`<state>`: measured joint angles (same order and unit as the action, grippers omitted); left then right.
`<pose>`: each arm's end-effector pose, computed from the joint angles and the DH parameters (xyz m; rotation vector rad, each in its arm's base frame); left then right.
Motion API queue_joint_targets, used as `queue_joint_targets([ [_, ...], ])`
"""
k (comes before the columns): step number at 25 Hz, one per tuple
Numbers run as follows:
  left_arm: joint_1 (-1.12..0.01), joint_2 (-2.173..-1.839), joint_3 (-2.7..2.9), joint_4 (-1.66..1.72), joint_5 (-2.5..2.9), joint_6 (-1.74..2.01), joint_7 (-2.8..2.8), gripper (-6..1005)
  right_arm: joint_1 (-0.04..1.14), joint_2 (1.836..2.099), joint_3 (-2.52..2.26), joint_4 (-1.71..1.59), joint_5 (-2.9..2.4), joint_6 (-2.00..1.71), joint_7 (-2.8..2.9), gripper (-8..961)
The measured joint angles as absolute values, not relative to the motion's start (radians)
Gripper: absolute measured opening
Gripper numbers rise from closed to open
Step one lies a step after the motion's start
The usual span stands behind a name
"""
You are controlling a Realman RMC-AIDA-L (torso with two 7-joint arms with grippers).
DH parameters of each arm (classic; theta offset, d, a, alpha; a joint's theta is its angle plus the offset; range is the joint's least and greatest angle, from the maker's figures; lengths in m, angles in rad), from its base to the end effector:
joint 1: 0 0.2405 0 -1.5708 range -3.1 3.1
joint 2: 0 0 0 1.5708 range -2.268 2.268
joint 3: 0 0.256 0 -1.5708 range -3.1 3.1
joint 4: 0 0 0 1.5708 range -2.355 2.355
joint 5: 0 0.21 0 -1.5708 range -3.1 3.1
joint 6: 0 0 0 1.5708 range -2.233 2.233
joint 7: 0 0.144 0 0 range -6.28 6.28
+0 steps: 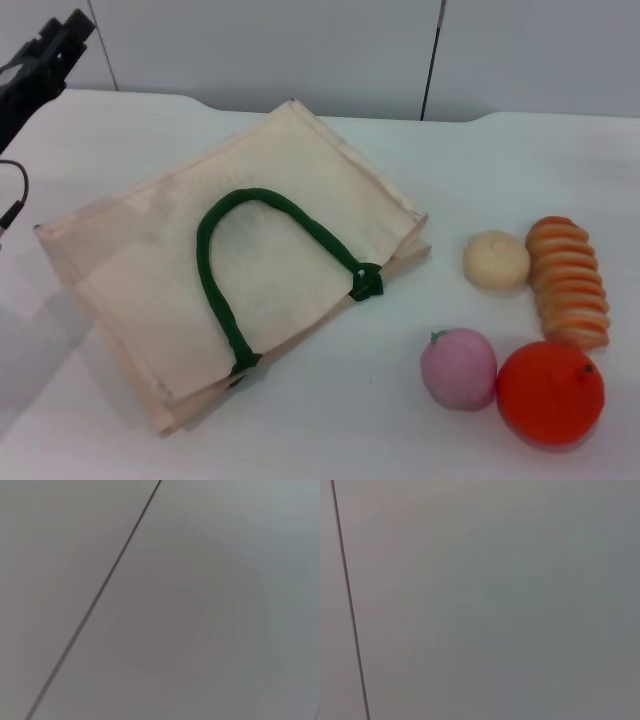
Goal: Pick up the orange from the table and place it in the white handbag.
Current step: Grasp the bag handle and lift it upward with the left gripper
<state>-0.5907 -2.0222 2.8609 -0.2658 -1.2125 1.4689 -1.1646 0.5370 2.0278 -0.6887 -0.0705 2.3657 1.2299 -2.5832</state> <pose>-0.3102 0.3597 0.0711 -1.6847 -0.8285 -1.2978 0.3265 0.3647 0.0423 -1.5549 0.6164 0.9257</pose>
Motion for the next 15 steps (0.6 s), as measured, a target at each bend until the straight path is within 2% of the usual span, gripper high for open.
queue_joint_targets([
  [7, -0.670, -2.022, 2.861, -0.450, -0.965, 1.466, -1.500, 498, 0.541, 2.028, -0.689, -0.072, 2.365, 1.229, -2.583, 834],
  [15, -0.752, -2.022, 2.862, -0.539, -0.711, 1.473, -1.612, 498, 0.541, 2.028, -0.689, -0.074, 2.365, 1.229, -2.582, 833],
])
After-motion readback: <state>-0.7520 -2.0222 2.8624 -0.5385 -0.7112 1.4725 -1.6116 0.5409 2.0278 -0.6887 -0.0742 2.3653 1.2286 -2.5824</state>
